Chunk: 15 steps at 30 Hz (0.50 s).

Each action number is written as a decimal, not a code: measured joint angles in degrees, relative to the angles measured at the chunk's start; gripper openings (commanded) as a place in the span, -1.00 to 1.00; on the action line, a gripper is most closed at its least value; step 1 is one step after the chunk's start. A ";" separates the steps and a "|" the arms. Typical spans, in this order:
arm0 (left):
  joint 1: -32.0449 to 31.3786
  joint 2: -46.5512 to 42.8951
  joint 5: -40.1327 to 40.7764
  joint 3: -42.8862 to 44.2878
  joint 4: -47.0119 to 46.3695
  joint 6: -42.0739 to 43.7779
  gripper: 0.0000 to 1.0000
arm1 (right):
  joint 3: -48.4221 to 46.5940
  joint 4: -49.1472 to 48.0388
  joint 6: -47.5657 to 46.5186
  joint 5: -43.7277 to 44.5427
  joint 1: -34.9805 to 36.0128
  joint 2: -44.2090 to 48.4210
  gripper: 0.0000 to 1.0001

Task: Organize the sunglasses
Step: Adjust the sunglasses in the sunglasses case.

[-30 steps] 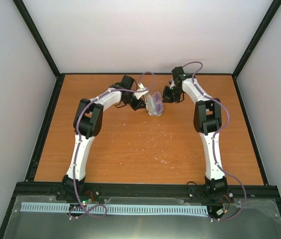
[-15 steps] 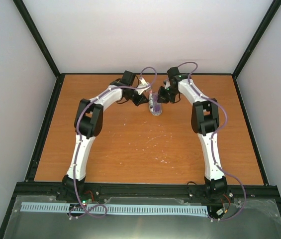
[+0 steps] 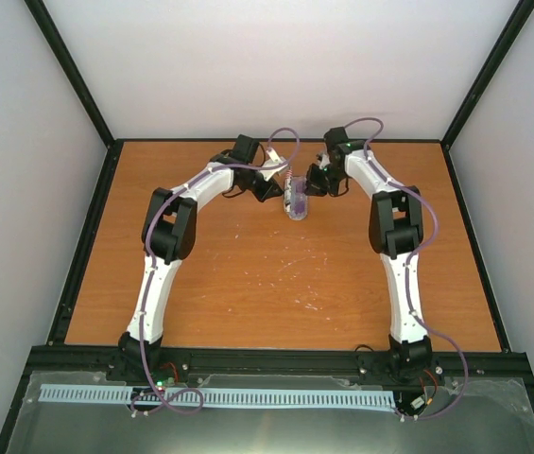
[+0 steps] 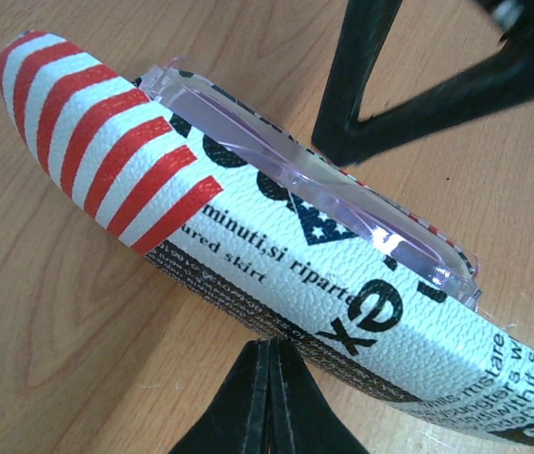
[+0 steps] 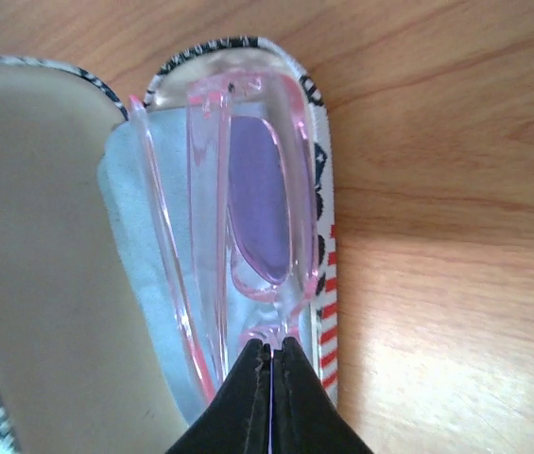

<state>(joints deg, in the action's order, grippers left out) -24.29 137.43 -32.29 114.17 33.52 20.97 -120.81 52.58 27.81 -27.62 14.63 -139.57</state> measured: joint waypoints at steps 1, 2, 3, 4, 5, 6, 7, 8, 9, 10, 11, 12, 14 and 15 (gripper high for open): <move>0.00 0.00 0.02 0.00 0.02 0.00 -0.93 | 0.13 0.17 -0.15 0.17 -0.37 0.63 -0.90; 0.00 0.00 0.04 0.00 0.02 0.00 -0.93 | 0.13 0.37 -0.31 0.28 -0.68 1.20 -0.89; 0.02 0.00 0.09 0.00 0.02 0.00 -0.93 | 0.13 0.42 -0.42 0.31 -1.07 1.77 -0.89; 0.00 0.00 0.13 0.00 0.02 0.00 -0.93 | 0.13 0.39 -0.52 0.44 -1.55 2.43 -0.89; 0.00 0.00 0.15 0.00 0.02 0.00 -0.93 | 0.13 0.39 -0.57 0.50 -1.92 2.86 -0.89; 0.00 0.00 0.15 0.00 0.04 0.00 -0.93 | 0.13 0.37 -0.59 0.52 -2.32 3.43 -0.90; 0.00 0.00 0.17 0.00 0.04 0.00 -0.93 | 0.13 0.33 -0.59 0.52 -2.69 3.78 -0.92; 0.00 0.00 0.17 0.00 0.07 0.02 -0.93 | 0.13 0.28 -0.57 0.42 -3.02 4.00 -0.92; 0.00 0.00 0.20 0.00 0.07 0.02 -0.93 | 0.13 0.24 -0.57 0.31 -3.26 4.07 -0.92; 0.00 0.00 0.22 0.00 0.07 0.02 -0.93 | 0.13 0.26 -0.52 0.11 -3.39 4.07 -0.93; 0.00 0.00 0.22 0.00 0.09 0.02 -0.93 | 0.13 0.33 -0.55 0.00 -3.34 4.02 -0.94; 0.00 0.00 0.28 0.00 0.11 0.04 -0.93 | 0.13 0.37 -0.55 -0.09 -3.15 3.96 -0.94; 0.00 0.00 0.37 0.00 0.15 0.04 -0.93 | -0.37 0.52 -0.59 -0.39 -2.29 3.65 -0.94; 0.00 0.00 0.37 0.00 0.15 0.04 -0.94 | -0.46 0.50 -0.59 -0.46 -2.16 3.63 -0.94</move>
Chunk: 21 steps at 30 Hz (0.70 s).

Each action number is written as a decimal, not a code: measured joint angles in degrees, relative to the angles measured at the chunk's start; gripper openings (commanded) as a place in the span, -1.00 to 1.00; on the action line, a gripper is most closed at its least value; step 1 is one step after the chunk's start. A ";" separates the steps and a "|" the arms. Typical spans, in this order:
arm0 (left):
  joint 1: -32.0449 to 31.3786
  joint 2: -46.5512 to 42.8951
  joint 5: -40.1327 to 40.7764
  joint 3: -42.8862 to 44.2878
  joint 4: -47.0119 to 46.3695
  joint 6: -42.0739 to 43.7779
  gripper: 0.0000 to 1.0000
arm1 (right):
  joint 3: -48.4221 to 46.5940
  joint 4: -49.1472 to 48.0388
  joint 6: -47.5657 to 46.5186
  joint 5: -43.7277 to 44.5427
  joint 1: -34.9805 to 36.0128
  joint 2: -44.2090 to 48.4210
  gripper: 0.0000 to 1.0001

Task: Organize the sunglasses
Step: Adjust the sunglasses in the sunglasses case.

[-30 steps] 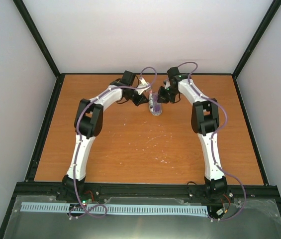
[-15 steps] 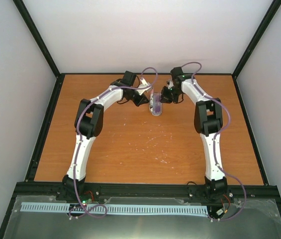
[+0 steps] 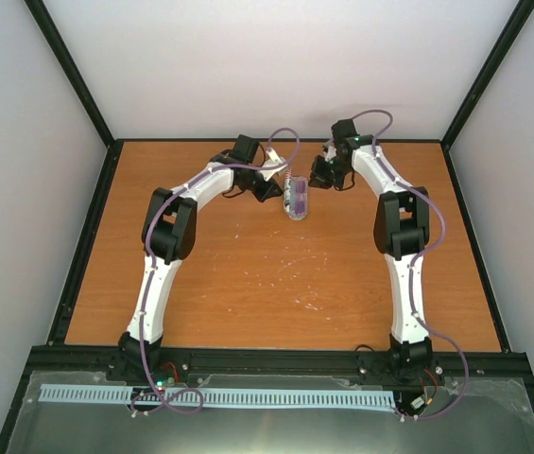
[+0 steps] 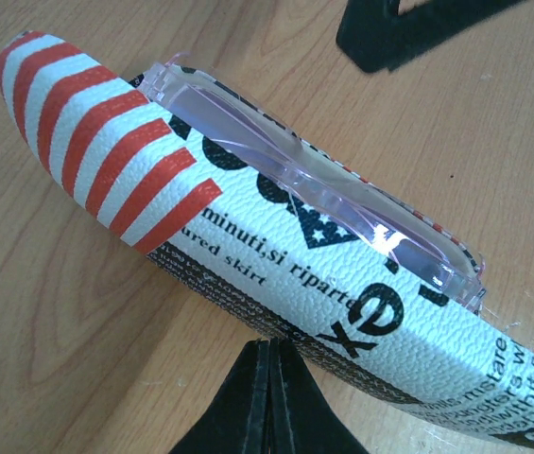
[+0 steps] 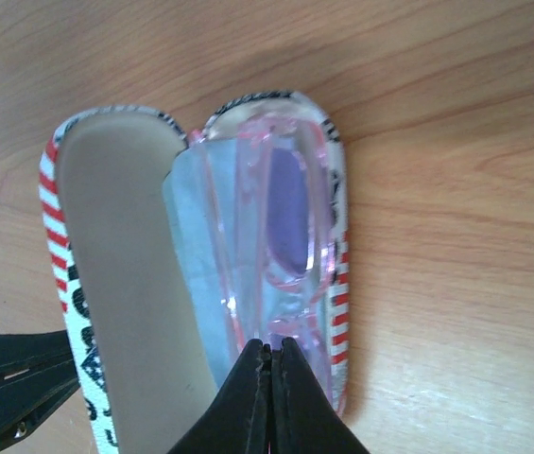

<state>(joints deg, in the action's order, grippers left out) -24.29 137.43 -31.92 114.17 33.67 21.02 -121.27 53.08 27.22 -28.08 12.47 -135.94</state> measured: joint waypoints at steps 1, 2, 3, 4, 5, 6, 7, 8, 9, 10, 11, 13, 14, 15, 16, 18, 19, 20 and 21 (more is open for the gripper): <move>0.00 0.00 0.02 0.00 0.02 0.00 -0.93 | -0.15 -0.04 0.00 -0.09 0.50 -0.20 -0.94; 0.00 0.00 0.02 0.00 0.02 0.00 -0.93 | -0.17 0.02 0.00 -0.20 0.98 -0.24 -0.94; 0.00 0.00 0.02 0.00 0.02 0.00 -0.93 | -0.17 0.09 0.00 -0.26 1.53 -0.31 -0.94; 0.00 0.00 0.02 0.00 0.02 0.00 -0.93 | -0.17 0.09 0.00 -0.35 1.99 -0.39 -0.94; 0.00 0.00 0.02 0.00 0.02 0.00 -0.93 | -0.17 0.13 0.00 -0.46 2.47 -0.50 -0.94; 0.00 0.00 0.02 0.00 0.02 0.02 -0.93 | -0.17 0.17 0.00 -0.50 2.89 -0.63 -0.94; 0.00 0.00 0.02 0.00 0.02 0.02 -0.93 | -0.17 0.26 0.00 -0.59 3.32 -0.87 -0.94; 0.00 0.00 0.02 0.00 0.02 0.02 -0.93 | -0.17 0.42 -0.02 -0.61 3.67 -1.14 -0.94; 0.00 0.00 0.02 0.00 0.02 0.02 -0.94 | -0.17 0.68 -0.02 -0.55 3.85 -1.38 -0.94; 0.00 0.00 0.02 0.00 0.02 0.02 -0.94 | -0.17 1.03 -0.09 -0.31 3.93 -1.64 -0.94; 0.00 0.00 0.02 0.00 0.02 0.02 -0.94 | -0.17 1.40 -0.22 0.02 3.96 -1.86 -0.94; 0.00 0.00 0.02 0.00 0.02 0.02 -0.94 | 0.11 1.86 -0.46 0.74 3.82 -2.05 -0.94; 0.00 0.00 0.02 0.00 0.02 0.02 -0.94 | 0.37 2.01 -0.50 0.94 3.74 -2.05 -0.94; 0.00 0.00 0.02 0.00 0.02 0.02 -0.93 | 0.70 2.01 -0.68 1.20 3.67 -2.03 -0.94; 0.00 0.00 0.02 0.00 0.02 0.04 -0.93 | 1.14 1.92 -0.74 1.51 3.65 -2.03 -0.94; 0.00 0.00 0.02 0.00 0.02 0.04 -0.94 | 2.45 2.01 -0.90 2.01 3.52 -2.03 -0.94; 0.00 0.00 0.02 0.00 0.02 0.02 -0.94 | 2.99 2.03 -0.90 2.12 3.48 -2.03 -0.95; 0.00 0.00 0.00 0.00 0.00 0.02 -0.94 | 3.45 2.12 -0.92 2.16 3.48 -2.03 -0.94; 0.00 0.00 0.00 0.00 0.00 0.02 -0.94 | 3.54 2.29 -0.96 2.27 3.48 -2.03 -0.94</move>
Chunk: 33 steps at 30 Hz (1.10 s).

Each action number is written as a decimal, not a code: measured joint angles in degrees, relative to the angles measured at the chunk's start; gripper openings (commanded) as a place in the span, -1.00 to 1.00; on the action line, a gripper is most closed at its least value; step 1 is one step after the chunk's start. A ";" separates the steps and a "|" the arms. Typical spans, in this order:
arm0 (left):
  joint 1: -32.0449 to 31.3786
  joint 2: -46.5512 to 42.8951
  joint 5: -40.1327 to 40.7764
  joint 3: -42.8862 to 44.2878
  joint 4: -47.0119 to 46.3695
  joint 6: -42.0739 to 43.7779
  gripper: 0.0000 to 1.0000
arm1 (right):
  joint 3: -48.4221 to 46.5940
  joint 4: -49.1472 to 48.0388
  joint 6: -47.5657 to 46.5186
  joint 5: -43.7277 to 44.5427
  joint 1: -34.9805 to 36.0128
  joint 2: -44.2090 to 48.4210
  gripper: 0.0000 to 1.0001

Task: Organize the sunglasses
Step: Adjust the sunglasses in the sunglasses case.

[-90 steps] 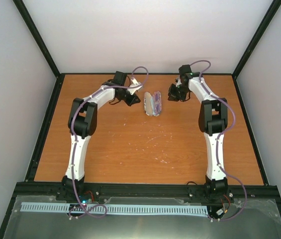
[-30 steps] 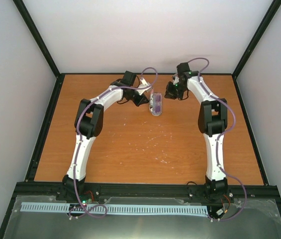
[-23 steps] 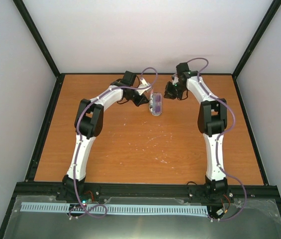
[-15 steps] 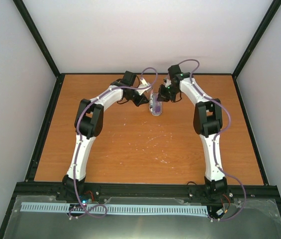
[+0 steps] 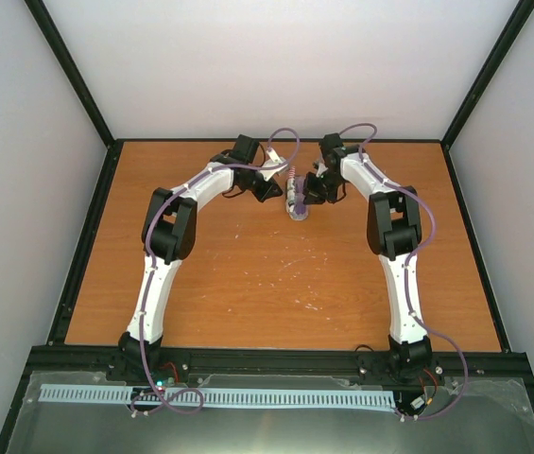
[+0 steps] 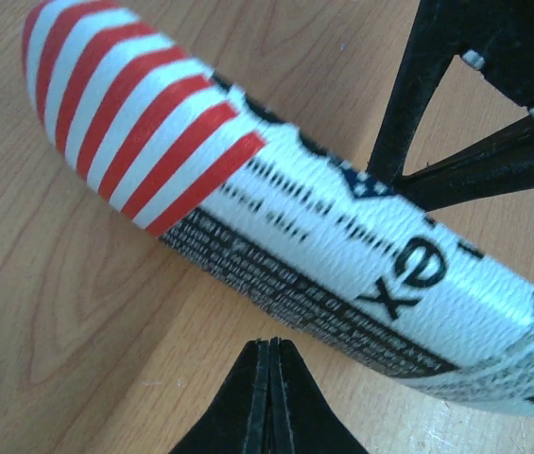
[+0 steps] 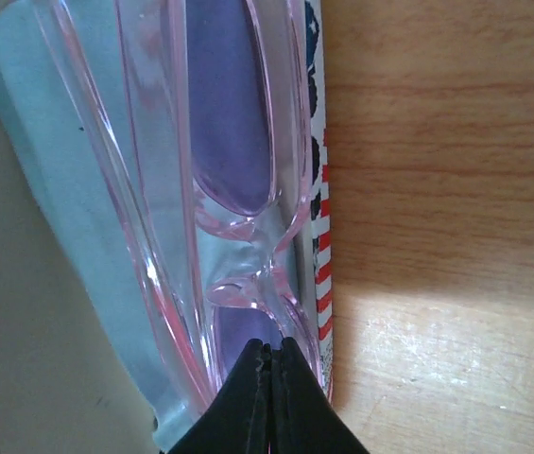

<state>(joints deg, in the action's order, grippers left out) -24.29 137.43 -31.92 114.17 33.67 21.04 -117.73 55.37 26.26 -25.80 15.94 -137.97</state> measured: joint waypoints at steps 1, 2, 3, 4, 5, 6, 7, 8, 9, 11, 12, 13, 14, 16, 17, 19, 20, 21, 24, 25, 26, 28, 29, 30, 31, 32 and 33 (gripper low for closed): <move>0.00 0.00 0.00 0.00 0.00 0.00 -0.94 | 0.04 0.15 -0.11 0.09 0.02 0.00 -0.94; 0.00 0.00 0.00 0.00 0.00 0.02 -0.94 | 0.04 0.15 -0.17 0.07 0.07 0.00 -0.94; 0.00 0.00 0.02 0.00 0.00 0.02 -0.94 | 0.04 0.11 -0.28 0.07 0.09 0.00 -0.94; 0.00 0.00 0.02 0.00 0.00 0.02 -0.93 | 0.04 0.11 -0.35 0.04 0.13 0.00 -0.94; 0.00 0.00 0.02 0.00 0.00 0.02 -0.94 | 0.04 0.13 -0.37 0.07 0.22 0.00 -0.94; 0.00 0.00 0.02 0.00 0.00 0.02 -0.94 | 0.11 0.13 -0.37 0.07 0.31 0.00 -0.94; 0.00 0.00 0.02 0.00 0.00 0.02 -0.94 | 0.15 0.11 -0.39 0.00 0.35 0.00 -0.94; 0.00 0.00 0.02 0.00 0.00 0.02 -0.94 | 0.15 0.11 -0.39 -0.11 0.48 0.00 -0.94; 0.00 0.00 0.00 0.00 0.00 0.02 -0.94 | 0.15 0.07 -0.39 -0.17 0.59 0.00 -0.94; 0.00 0.00 0.00 0.00 -0.02 0.02 -0.94 | 0.22 0.09 -0.39 -0.28 0.83 0.00 -0.94; 0.00 0.00 0.00 0.00 0.00 0.02 -0.93 | 0.26 0.09 -0.39 -0.31 0.96 0.00 -0.94; 0.00 0.00 0.00 0.00 -0.02 0.02 -0.94 | 0.37 0.09 -0.42 -0.33 1.07 0.00 -0.94; 0.00 0.00 0.00 0.00 -0.02 0.02 -0.94 | 0.50 0.09 -0.44 -0.37 1.16 0.00 -0.95; 0.00 0.00 0.00 0.00 -0.02 0.02 -0.94 | 0.70 0.07 -0.50 -0.52 1.22 -0.02 -0.94; 0.00 0.00 0.00 0.00 -0.02 0.02 -0.94 | 0.85 0.07 -0.55 -0.61 1.25 0.00 -0.94; 0.00 0.00 0.00 0.00 -0.02 0.02 -0.94 | 0.85 0.09 -0.57 -0.66 1.25 0.00 -0.94; 0.00 0.00 0.00 0.00 -0.02 0.02 -0.94 | 0.85 0.09 -0.59 -0.66 1.25 0.00 -0.92; 0.00 0.00 0.00 0.00 -0.02 0.02 -0.94 | 0.85 0.07 -0.59 -0.66 1.25 0.00 -0.91; 0.00 0.00 0.00 0.00 -0.02 0.02 -0.94 | 0.79 0.09 -0.57 -0.55 1.25 0.00 -0.87; 0.00 0.00 0.00 0.00 -0.02 0.02 -0.94 | 0.68 0.11 -0.55 -0.52 1.22 0.00 -0.86; 0.00 0.00 0.00 0.00 -0.02 0.02 -0.94 | 0.46 0.15 -0.52 -0.50 1.20 0.00 -0.85; 0.00 0.00 0.00 0.00 -0.02 0.02 -0.94 | 0.17 0.11 -0.46 -0.39 0.98 0.04 -0.83; 0.00 0.00 0.00 0.00 -0.02 0.02 -0.94 | 0.13 0.07 -0.44 -0.35 0.90 0.15 -0.83; 0.00 0.00 0.00 0.00 -0.02 0.02 -0.93 | 0.13 0.11 -0.37 -0.31 0.79 0.26 -0.82; 0.00 0.00 0.00 0.00 -0.02 0.02 -0.94 | 0.13 0.09 -0.35 -0.33 0.68 0.37 -0.82; 0.00 0.00 0.00 0.00 -0.02 0.02 -0.94 | 0.13 0.07 -0.33 -0.33 0.50 0.55 -0.82; 0.00 0.00 0.00 0.00 -0.02 0.02 -0.94 | 0.13 0.09 -0.31 -0.31 0.33 0.81 -0.82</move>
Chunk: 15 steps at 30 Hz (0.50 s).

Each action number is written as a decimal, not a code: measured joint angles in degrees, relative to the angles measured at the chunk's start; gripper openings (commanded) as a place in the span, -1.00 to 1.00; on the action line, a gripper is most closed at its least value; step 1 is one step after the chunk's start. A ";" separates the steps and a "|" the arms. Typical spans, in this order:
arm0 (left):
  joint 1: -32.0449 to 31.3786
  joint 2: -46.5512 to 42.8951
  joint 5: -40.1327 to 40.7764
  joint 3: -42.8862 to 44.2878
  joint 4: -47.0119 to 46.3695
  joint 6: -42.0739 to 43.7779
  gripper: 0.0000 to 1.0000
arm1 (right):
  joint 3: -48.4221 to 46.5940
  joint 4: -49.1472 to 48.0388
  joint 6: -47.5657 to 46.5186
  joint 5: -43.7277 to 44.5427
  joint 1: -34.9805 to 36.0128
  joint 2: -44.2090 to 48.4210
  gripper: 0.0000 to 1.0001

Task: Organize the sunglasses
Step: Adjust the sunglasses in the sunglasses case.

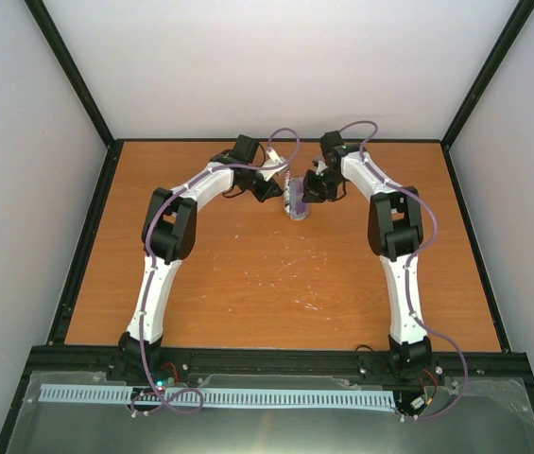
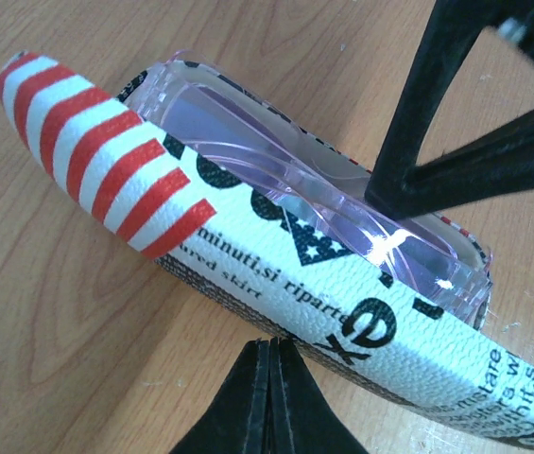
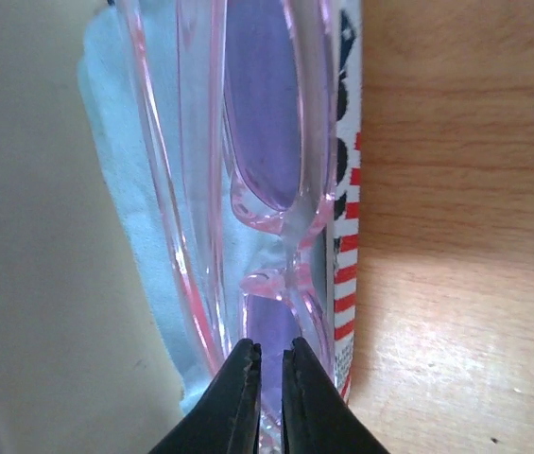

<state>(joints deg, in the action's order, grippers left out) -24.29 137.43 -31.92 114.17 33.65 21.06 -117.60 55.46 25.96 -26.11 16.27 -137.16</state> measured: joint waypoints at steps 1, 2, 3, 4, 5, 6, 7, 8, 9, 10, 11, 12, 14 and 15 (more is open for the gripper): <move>0.00 0.00 0.00 0.00 0.00 0.02 -0.94 | 0.00 -0.04 0.02 0.00 -0.20 0.33 -0.82; 0.00 0.00 0.00 0.00 0.00 0.02 -0.94 | 0.00 -0.09 0.07 0.00 -0.44 0.72 -0.81; 0.00 0.00 0.00 0.00 0.00 0.00 -0.93 | 0.00 -0.22 0.22 0.02 -0.68 1.25 -0.81; 0.00 0.00 0.00 0.00 0.00 0.02 -0.94 | 0.02 -0.50 0.42 0.00 -0.96 1.90 -0.81; 0.00 0.00 0.00 0.00 0.00 0.02 -0.94 | 0.07 -0.83 0.50 0.02 -1.20 2.36 -0.81; 0.00 0.00 0.00 0.00 -0.02 0.00 -0.94 | 0.37 -1.55 0.72 0.04 -1.51 3.17 -0.81; 0.00 0.00 0.00 0.00 -0.02 0.02 -0.94 | 0.70 -2.08 0.94 0.02 -1.84 3.89 -0.81; 0.00 0.00 0.00 0.00 -0.02 0.00 -0.94 | 1.18 -2.67 1.14 0.07 -2.25 4.76 -0.82; 0.00 0.00 0.00 0.00 -0.02 0.02 -0.94 | 1.57 -3.06 1.33 0.17 -2.71 5.44 -0.83; 0.00 0.00 0.00 0.00 -0.02 0.00 -0.94 | 1.79 -3.34 1.51 0.28 -3.19 5.90 -0.84; 0.00 0.00 0.00 0.00 -0.02 0.02 -0.93 | 1.84 -3.61 1.53 0.44 -3.69 6.12 -0.85; 0.00 0.00 0.02 0.00 -0.02 0.00 -0.94 | 1.84 -3.98 1.60 0.66 -4.33 6.16 -0.87; 0.00 0.00 0.02 0.00 -0.02 0.02 -0.94 | 1.84 -4.07 1.68 1.03 -5.11 5.75 -0.88; 0.00 0.00 0.02 0.00 0.00 0.02 -0.94 | 1.84 -4.07 1.73 1.18 -5.49 5.38 -0.88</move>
<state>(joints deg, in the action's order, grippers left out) -24.29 137.43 -31.90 114.17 33.65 21.08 -115.77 51.40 27.68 -24.93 10.79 -131.79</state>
